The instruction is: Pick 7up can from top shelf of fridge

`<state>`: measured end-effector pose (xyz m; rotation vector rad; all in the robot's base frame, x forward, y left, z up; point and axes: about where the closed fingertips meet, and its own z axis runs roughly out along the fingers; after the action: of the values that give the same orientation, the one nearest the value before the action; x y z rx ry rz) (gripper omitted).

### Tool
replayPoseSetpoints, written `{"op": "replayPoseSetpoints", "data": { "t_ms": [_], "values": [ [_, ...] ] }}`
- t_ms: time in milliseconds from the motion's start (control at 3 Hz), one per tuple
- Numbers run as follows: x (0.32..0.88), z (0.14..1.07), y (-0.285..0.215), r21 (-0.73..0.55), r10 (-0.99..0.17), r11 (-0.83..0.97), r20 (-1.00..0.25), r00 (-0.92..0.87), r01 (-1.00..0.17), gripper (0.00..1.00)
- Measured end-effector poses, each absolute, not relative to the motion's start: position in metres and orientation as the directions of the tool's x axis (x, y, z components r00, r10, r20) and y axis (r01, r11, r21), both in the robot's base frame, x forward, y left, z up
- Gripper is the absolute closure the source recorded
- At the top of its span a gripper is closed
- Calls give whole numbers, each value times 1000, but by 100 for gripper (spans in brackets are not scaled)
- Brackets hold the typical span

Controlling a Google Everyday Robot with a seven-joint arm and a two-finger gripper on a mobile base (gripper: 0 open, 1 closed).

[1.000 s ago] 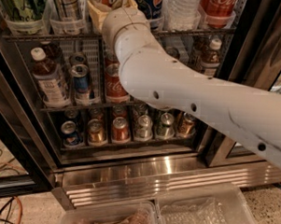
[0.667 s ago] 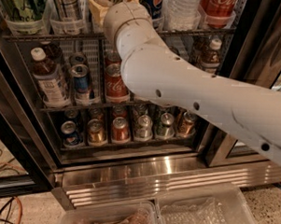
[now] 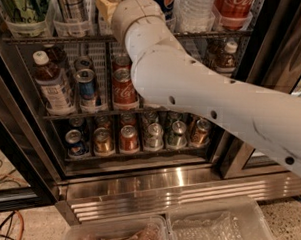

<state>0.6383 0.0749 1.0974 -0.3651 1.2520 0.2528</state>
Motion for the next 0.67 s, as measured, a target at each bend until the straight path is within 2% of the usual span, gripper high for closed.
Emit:
{"op": "replayPoseSetpoints", "data": {
  "t_ms": [667],
  "values": [
    [632, 1108, 74, -150, -18, 912, -944, 328, -381, 100]
  ]
}}
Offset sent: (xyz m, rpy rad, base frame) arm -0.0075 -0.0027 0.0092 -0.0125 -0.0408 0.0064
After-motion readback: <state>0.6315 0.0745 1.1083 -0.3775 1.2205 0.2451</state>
